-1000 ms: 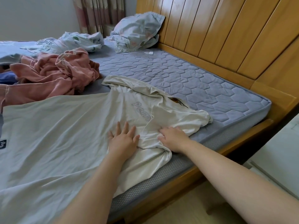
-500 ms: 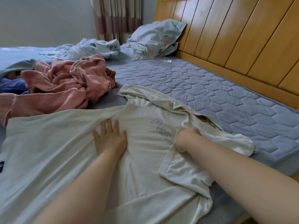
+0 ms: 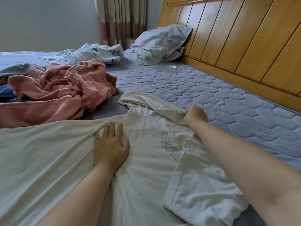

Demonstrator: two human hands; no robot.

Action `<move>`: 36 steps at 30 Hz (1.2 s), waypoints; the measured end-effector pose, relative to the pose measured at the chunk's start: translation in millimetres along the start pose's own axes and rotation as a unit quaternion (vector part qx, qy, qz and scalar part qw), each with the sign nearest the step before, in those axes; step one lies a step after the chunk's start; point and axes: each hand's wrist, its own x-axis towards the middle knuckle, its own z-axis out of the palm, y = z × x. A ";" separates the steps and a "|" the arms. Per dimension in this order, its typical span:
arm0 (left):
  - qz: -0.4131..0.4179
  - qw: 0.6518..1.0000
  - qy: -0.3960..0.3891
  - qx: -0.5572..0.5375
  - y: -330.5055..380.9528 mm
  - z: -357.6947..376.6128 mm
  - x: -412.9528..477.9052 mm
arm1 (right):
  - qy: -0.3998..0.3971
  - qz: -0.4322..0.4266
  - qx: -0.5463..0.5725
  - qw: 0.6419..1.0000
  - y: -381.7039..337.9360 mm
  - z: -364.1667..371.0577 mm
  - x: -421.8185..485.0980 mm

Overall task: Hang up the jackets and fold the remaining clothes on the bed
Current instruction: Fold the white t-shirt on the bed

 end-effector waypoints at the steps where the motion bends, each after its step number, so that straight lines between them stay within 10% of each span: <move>1: 0.012 1.000 0.002 0.001 0.7 -0.3 -0.2 | 0.047 0.029 0.010 0.998 5.5 -3.5 9.2; 7: 0.024 1.000 0.002 0.006 2.2 0.6 0.0 | 0.126 0.241 0.122 0.955 54.5 -27.6 43.9; 14: 0.014 0.998 -0.043 0.037 2.9 5.2 5.5 | 0.068 -0.013 -0.181 0.981 24.7 -6.5 38.4; 19: 0.018 0.998 -0.050 0.035 5.1 5.8 8.6 | 0.045 -0.216 0.080 0.972 -42.6 1.9 29.8; 26: 0.014 0.999 -0.043 0.025 0.8 8.3 7.6 | -0.123 -0.186 0.065 0.973 -124.1 27.8 25.1; 36: 0.020 1.000 0.000 0.018 2.6 -0.2 4.6 | 0.124 -0.042 0.470 0.873 -115.9 -36.8 -2.6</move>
